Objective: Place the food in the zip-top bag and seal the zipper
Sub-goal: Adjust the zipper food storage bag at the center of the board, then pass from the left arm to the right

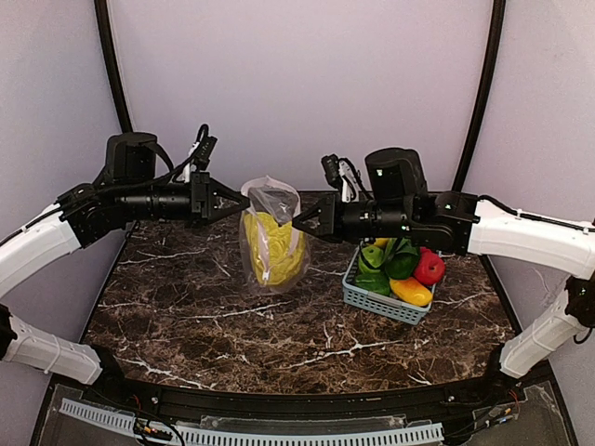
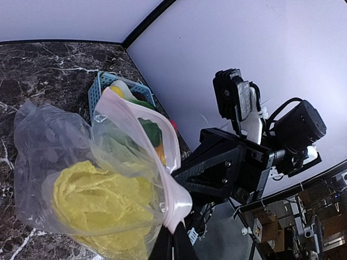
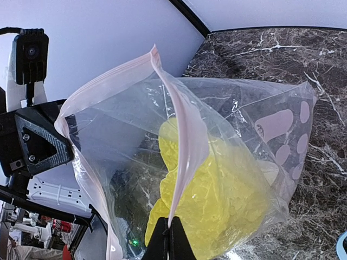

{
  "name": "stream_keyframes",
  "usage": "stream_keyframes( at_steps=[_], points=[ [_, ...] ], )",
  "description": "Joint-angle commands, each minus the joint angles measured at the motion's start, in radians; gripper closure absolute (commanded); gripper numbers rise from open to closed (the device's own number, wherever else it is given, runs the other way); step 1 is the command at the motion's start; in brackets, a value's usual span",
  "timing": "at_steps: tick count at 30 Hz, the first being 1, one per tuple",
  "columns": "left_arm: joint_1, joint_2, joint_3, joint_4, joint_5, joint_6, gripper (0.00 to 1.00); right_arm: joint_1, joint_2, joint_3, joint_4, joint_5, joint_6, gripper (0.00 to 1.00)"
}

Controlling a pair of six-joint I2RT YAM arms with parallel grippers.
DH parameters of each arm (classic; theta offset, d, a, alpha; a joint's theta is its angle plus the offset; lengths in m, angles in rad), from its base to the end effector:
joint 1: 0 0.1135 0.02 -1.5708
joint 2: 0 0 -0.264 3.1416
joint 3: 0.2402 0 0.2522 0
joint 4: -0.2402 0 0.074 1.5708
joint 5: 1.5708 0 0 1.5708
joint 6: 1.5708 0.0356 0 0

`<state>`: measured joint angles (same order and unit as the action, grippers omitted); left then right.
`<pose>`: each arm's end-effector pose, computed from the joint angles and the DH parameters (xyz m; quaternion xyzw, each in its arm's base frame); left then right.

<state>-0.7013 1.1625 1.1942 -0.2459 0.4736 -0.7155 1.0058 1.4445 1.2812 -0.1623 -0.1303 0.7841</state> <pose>0.1892 -0.1811 0.4011 0.1418 0.7579 -0.5356 0.3444 0.1791 0.2911 0.3598 -0.1274 0.8015 0.4871 0.3228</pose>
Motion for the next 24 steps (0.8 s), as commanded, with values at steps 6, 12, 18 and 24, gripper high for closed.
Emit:
stream_keyframes(
  at_steps=[6, 12, 18, 24],
  points=[
    [0.019, -0.002, -0.050, -0.151, 0.022, 0.110, 0.99, 0.008, 0.051, 0.000, -0.085, 0.014, -0.012, 1.00],
    [0.033, 0.027, -0.026, -0.150, 0.055, 0.115, 0.98, 0.035, 0.051, 0.005, -0.076, 0.031, 0.002, 1.00],
    [0.033, -0.075, -0.207, -0.039, 0.020, 0.005, 0.64, 0.098, 0.037, -0.102, 0.103, 0.126, 0.129, 1.00],
    [0.030, -0.226, -0.401, 0.098, 0.059, -0.143, 0.39, 0.142, 0.097, -0.035, 0.104, 0.207, 0.142, 1.00]
  ],
)
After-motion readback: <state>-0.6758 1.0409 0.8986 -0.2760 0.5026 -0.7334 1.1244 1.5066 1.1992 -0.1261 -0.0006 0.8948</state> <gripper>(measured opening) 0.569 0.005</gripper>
